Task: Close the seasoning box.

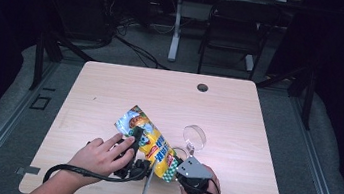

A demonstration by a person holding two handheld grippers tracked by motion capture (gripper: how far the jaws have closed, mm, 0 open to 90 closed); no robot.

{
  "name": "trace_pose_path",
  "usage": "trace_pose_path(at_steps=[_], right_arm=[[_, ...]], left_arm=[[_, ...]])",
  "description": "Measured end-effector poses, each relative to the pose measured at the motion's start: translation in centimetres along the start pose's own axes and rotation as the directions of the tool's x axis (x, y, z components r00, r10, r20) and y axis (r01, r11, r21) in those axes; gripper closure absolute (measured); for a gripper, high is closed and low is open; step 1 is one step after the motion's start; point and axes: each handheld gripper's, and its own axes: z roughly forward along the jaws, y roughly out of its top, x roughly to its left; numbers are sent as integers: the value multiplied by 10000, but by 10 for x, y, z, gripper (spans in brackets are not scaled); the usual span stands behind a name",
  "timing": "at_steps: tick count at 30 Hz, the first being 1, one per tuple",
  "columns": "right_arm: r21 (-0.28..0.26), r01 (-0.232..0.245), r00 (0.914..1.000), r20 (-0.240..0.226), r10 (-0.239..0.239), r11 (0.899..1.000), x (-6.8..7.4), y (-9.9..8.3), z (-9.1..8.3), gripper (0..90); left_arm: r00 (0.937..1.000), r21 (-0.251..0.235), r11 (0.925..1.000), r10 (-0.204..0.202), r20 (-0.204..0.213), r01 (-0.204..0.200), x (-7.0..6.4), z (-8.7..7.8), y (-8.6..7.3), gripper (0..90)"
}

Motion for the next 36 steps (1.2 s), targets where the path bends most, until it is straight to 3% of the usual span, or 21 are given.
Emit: trace_pose_path(at_steps=[9,13,36], right_arm=[[-10,-9,10000,1,9,10000,-1,0,0,871],[-10,-15,10000,-11,15,10000,-1,0,0,871],[-15,-62,10000,-30,62,10000,-2,-1,1,871]], left_arm=[[9999,-62,10000,62,-114,-62,1,0,1,752],[10000,-32,10000,0,60,0,2,0,1,756],[9999,-109,9999,12,103,-11,4,-2,3,768]])
